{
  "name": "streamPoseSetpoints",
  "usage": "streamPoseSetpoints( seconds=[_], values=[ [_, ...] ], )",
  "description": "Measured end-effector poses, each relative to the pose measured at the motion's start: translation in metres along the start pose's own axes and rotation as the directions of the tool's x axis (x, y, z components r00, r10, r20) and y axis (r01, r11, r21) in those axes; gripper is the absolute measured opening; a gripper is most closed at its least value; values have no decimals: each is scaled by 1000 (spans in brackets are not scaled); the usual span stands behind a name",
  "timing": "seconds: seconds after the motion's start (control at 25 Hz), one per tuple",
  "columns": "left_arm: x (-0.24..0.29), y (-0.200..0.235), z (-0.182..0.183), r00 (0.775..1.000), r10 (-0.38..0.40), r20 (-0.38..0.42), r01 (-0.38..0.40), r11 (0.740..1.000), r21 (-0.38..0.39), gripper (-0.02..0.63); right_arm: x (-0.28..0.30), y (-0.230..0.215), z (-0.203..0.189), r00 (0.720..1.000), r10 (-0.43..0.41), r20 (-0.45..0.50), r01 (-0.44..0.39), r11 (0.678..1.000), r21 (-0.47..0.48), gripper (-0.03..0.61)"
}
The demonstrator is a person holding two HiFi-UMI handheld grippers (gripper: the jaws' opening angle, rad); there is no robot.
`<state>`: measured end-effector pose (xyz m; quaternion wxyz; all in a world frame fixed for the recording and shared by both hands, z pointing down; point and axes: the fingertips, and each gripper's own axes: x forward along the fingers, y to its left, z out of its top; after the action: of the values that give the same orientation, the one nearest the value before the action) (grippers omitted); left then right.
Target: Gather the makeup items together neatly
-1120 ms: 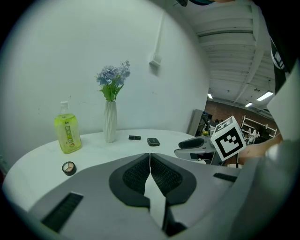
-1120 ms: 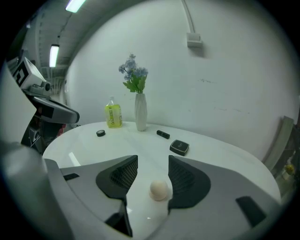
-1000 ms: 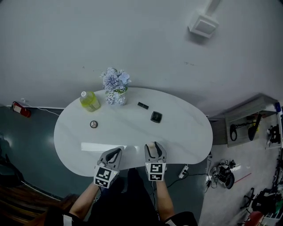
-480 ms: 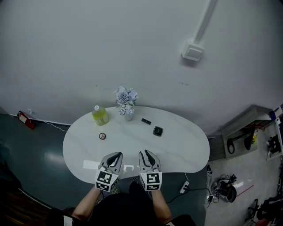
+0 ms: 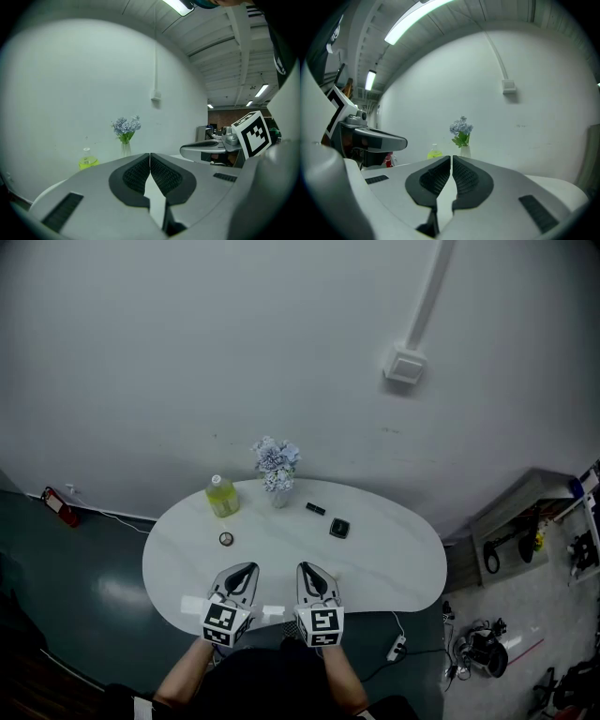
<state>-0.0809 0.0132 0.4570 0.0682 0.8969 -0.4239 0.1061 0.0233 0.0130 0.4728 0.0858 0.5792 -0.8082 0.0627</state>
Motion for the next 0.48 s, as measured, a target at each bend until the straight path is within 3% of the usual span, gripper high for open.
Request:
streamPoseSetpoints(
  seconds=[0.2,0.48],
  values=[
    [-1,4,0,1000,-7,-12,8,1000,17,20,5,4,1,1000,6,2,-6,1000,-2,41],
    [1,17,-2,1000,25,-2,-25,999,-31,20,15,8,0,999,29,-13,-29,1000,-5,41]
  ],
)
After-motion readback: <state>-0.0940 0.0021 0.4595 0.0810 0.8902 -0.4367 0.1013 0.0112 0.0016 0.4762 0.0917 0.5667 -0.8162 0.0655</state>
